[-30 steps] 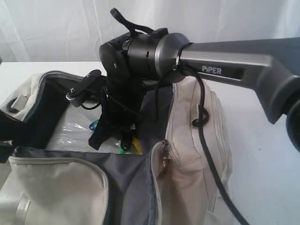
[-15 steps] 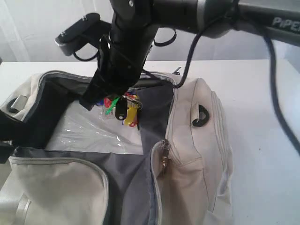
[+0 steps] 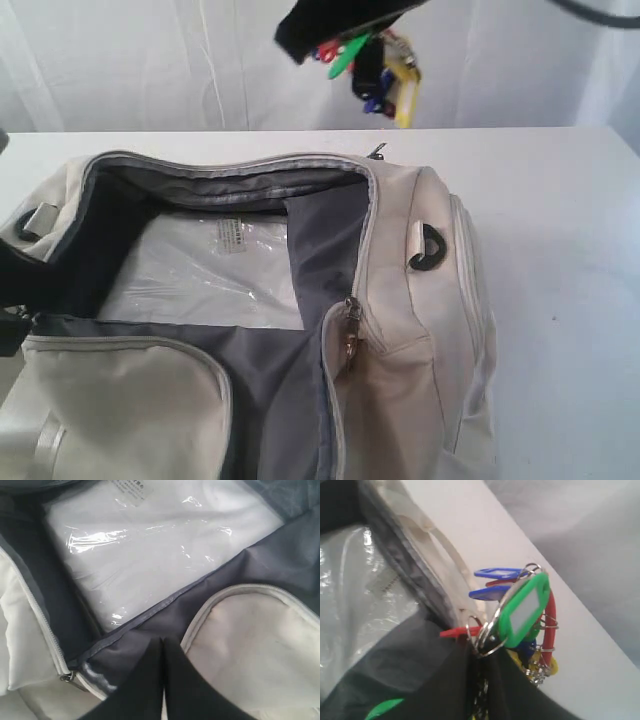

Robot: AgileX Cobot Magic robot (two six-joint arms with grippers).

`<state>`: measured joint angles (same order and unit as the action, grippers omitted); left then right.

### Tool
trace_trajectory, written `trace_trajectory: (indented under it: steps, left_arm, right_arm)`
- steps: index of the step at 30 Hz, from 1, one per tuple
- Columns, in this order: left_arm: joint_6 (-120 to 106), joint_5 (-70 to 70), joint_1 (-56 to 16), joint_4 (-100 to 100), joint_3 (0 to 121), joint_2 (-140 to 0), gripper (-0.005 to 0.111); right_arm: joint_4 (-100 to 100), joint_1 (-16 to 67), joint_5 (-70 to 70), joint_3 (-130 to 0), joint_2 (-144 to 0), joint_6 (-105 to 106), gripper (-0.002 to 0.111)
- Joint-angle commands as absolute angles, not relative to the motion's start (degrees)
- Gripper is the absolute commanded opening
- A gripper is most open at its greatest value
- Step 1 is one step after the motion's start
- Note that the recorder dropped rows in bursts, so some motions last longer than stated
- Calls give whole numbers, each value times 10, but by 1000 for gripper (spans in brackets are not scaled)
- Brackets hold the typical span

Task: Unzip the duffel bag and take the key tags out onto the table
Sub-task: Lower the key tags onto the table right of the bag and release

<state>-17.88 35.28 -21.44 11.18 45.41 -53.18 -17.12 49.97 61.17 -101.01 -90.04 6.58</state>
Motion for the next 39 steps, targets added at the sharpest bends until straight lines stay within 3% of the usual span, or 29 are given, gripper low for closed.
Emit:
trace_trajectory:
  steps: [1, 9, 16, 23, 32, 36, 39]
  left_arm:
    - [-180, 354, -213, 117, 451, -527, 0]
    - [-180, 352, -213, 119, 451, -527, 0]
    - [-180, 352, -213, 119, 451, -527, 0]
    - [-180, 352, -213, 119, 451, -527, 0]
    - [-180, 351, -213, 119, 451, -527, 0]
    - [-180, 351, -213, 119, 451, -527, 0]
    - [-180, 351, -213, 124, 451, -527, 0]
  right_arm:
    - [-193, 438, 652, -1012, -872, 57, 0]
    - [-195, 331, 639, -923, -864, 55, 0]
    - [-198, 231, 477, -717, -867, -4, 0]
    - [-185, 216, 356, -577, -948, -16, 0]
    - [-125, 216, 316, -568, -1004, -13, 1]
    - [-94, 216, 319, -575, -1004, -13, 14]
    - [-67, 216, 357, -595, -995, -13, 38]
